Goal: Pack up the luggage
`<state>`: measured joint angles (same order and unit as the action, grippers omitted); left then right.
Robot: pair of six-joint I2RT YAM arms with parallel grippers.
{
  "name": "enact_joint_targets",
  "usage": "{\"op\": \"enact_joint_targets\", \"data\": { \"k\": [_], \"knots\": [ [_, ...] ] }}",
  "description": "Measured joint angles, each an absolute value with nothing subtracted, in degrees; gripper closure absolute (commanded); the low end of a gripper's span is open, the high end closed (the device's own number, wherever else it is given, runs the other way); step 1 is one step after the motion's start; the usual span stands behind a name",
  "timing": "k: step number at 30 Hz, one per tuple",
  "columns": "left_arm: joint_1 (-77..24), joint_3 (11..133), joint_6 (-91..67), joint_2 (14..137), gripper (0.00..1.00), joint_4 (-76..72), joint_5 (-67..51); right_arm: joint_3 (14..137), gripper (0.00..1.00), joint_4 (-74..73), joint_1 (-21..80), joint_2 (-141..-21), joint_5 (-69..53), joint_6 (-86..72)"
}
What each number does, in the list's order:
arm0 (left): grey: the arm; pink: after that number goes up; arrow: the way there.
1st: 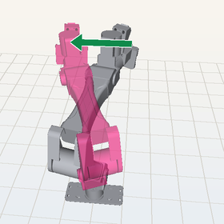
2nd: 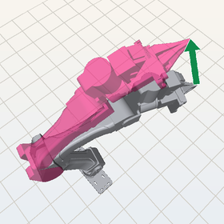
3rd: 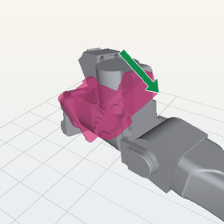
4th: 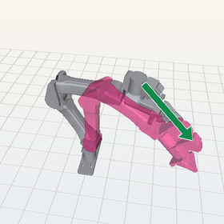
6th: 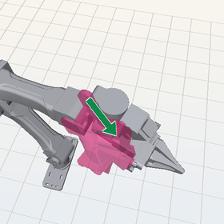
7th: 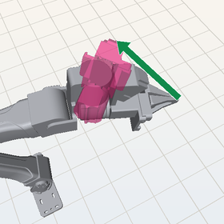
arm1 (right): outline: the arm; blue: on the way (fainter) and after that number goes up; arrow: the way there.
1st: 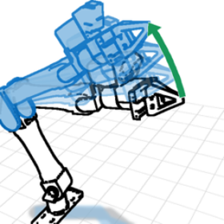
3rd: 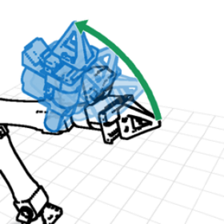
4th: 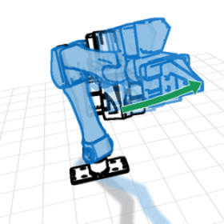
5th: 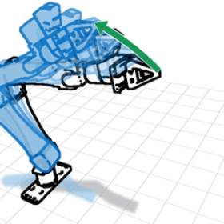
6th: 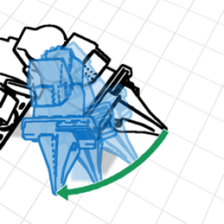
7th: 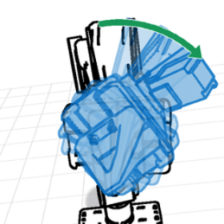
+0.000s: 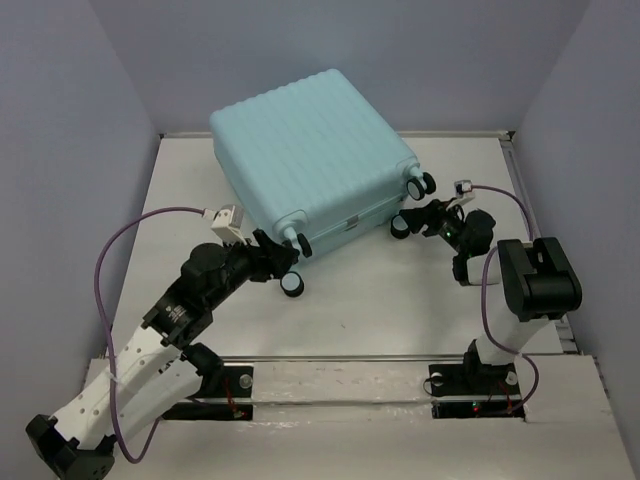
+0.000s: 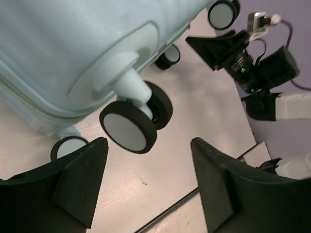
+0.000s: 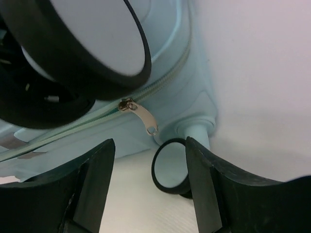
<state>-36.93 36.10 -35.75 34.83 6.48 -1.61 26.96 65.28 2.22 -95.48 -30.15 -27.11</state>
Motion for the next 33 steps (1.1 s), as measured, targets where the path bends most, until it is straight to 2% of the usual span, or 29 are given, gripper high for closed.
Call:
{"op": "enact_joint_targets", "data": {
  "k": [1, 3, 7, 10, 13, 15, 19, 20, 22, 23, 24, 25, 29, 33],
  "knots": [
    [-36.99, 36.14, -35.81, 35.05, 0.07, 7.70, -2.24, 28.05, 0.34, 66.50, 2.07, -97.19, -31.42, -27.57],
    [-37.01, 36.14, -35.66, 35.70, 0.01, 10.02, -2.98, 30.72, 0.34, 68.34, 2.04, -99.92, -34.09, -28.32],
    [-37.01, 36.14, -36.14, 36.16, 0.01, 12.99, -4.99, 34.39, 0.34, 70.83, 1.83, -102.76, -38.39, -28.62],
    [-37.01, 36.14, -36.64, 37.04, 0.01, 12.64, -6.35, 35.48, 0.39, 71.22, 1.43, -103.70, -40.66, -28.69],
    [-37.01, 36.16, -37.10, 39.44, 0.01, 11.05, -7.25, 37.28, 0.49, 71.57, 0.67, -105.58, -42.50, -28.99],
    [-37.01, 36.29, -37.43, 41.56, 0.01, 9.50, -7.57, 38.17, 0.60, 71.77, 0.40, -106.89, -43.29, -29.63],
    [-37.01, 36.32, -38.17, 45.15, 0.01, 6.70, -7.99, 38.44, 0.69, 72.12, 0.43, -108.68, -44.27, -32.14],
    [-37.01, 36.34, -38.39, 45.60, 0.01, 6.00, -8.08, 38.46, 0.76, 72.31, 0.56, -109.08, -44.56, -32.69],
    [-37.01, 36.38, -38.74, 46.54, 0.02, 4.58, -8.12, 38.54, 0.77, 72.51, 0.84, -109.69, -45.06, -33.65],
    [-37.01, 36.38, -38.94, 46.92, 0.02, 3.92, -8.10, 38.54, 0.83, 72.53, 0.84, -110.00, -45.28, -34.24],
    [-37.01, 36.38, -39.13, 47.16, 0.03, 3.38, -8.05, 38.57, 0.84, 72.60, 0.89, -110.26, -45.28, -34.79],
    [-37.01, 36.38, -39.31, 47.31, 0.03, 3.05, -7.99, 38.61, 0.83, 72.69, 0.89, -110.34, -45.25, -35.07],
    [-37.01, 36.38, -40.21, 47.88, 0.04, 1.96, -7.27, 38.87, 0.52, 72.84, 0.82, -110.41, -45.69, -36.18],
    [-37.01, 36.38, -41.06, 49.25, 0.09, 0.36, -6.98, 38.98, 0.54, 72.90, 0.67, -110.41, -46.13, -36.16]
  ]
}}
